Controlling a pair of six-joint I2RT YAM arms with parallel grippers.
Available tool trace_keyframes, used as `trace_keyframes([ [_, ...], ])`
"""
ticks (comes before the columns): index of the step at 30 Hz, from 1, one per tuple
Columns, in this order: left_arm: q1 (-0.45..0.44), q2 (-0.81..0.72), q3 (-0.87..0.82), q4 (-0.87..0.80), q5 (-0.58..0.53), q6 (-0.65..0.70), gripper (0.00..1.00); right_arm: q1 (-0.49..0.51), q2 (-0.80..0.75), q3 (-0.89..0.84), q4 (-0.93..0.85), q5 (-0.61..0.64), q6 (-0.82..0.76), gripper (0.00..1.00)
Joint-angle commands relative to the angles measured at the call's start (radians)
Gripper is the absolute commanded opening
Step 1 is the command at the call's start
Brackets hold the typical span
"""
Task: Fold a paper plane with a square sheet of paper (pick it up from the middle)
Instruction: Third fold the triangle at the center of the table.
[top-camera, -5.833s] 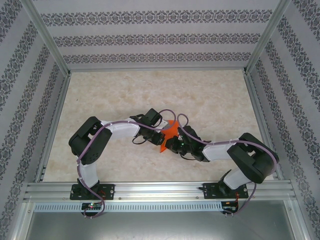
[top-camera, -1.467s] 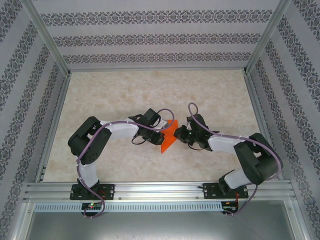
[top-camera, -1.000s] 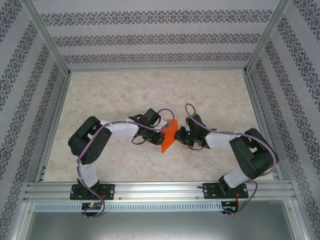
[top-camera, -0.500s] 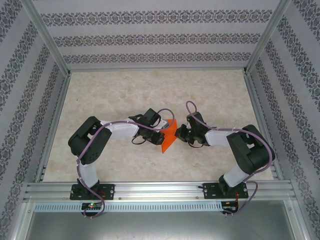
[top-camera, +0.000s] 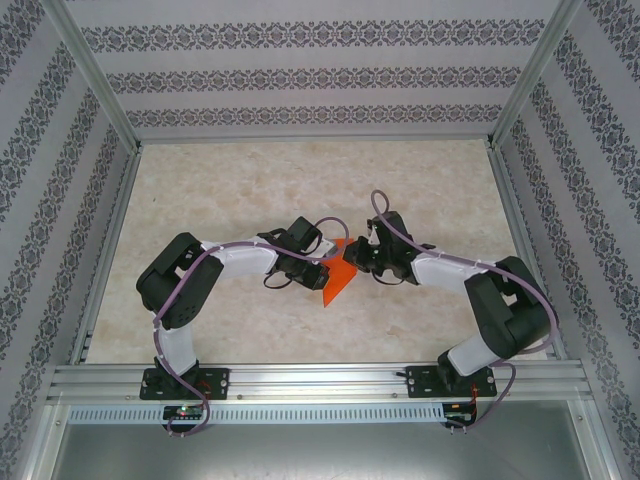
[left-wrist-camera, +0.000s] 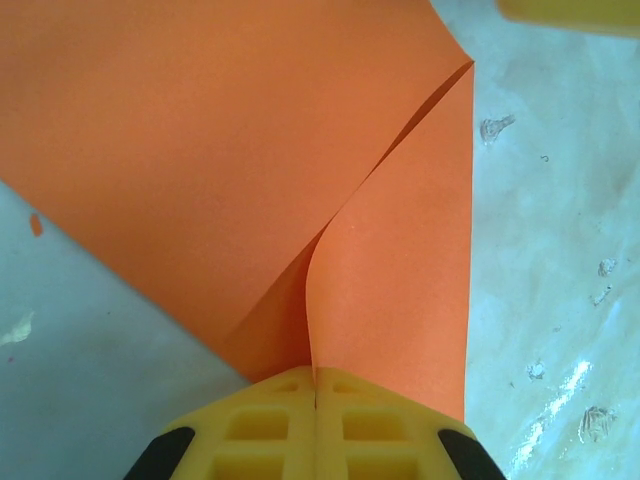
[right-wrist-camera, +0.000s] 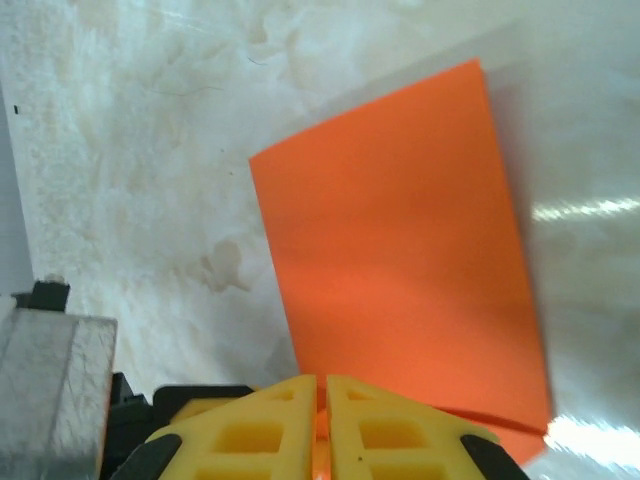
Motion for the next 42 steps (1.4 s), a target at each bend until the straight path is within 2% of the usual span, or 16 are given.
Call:
trace_keyframes([
  [1,0.009,0.046,-0.012,-0.071,-0.071,0.004,0.01,0.007,0.1,0.024,0.029,-0.031,-0.013,0.11],
  [6,0.009,0.025,-0.001,-0.086,-0.084,-0.008,0.06,0.016,0.192,0.037,0.016,0.009,-0.025,0.1],
  [9,0.009,-0.032,-0.018,-0.074,-0.112,-0.036,0.19,0.021,0.21,0.026,0.015,0.026,-0.024,0.1],
  [11,0.008,-0.087,-0.026,-0.075,-0.146,-0.057,0.34,0.025,0.206,0.02,0.006,0.044,-0.027,0.09],
  [13,0.009,-0.141,-0.025,-0.088,-0.18,-0.078,0.36,0.027,0.201,0.015,0.0,0.054,-0.03,0.09],
  [15,0.009,-0.197,-0.021,-0.107,-0.212,-0.105,0.47,0.03,0.203,0.015,0.001,0.051,-0.031,0.09],
  [17,0.009,-0.24,-0.018,-0.115,-0.222,-0.136,0.5,0.034,0.204,0.019,0.002,0.053,-0.031,0.09],
  [19,0.009,-0.271,-0.015,-0.106,-0.185,-0.159,0.47,0.037,0.207,0.023,0.004,0.053,-0.031,0.09],
  [22,0.004,-0.277,-0.005,-0.053,-0.028,-0.2,0.33,0.043,0.212,0.03,0.005,0.057,-0.029,0.09],
  [24,-0.006,-0.24,0.013,-0.017,0.083,-0.246,0.24,0.045,0.215,0.032,0.006,0.059,-0.028,0.09],
  [27,-0.023,-0.165,0.023,0.034,0.154,-0.315,0.16,0.045,0.221,0.03,0.009,0.061,-0.024,0.09],
  [32,-0.028,-0.078,0.016,0.103,0.169,-0.378,0.15,0.045,0.225,0.024,0.018,0.064,-0.018,0.09],
  [36,-0.028,-0.001,0.025,0.153,0.224,-0.424,0.15,0.045,0.23,0.024,0.02,0.064,-0.018,0.1],
  [42,-0.029,0.041,0.033,0.064,0.178,-0.386,0.14,0.044,0.236,0.026,0.013,0.067,-0.018,0.09],
])
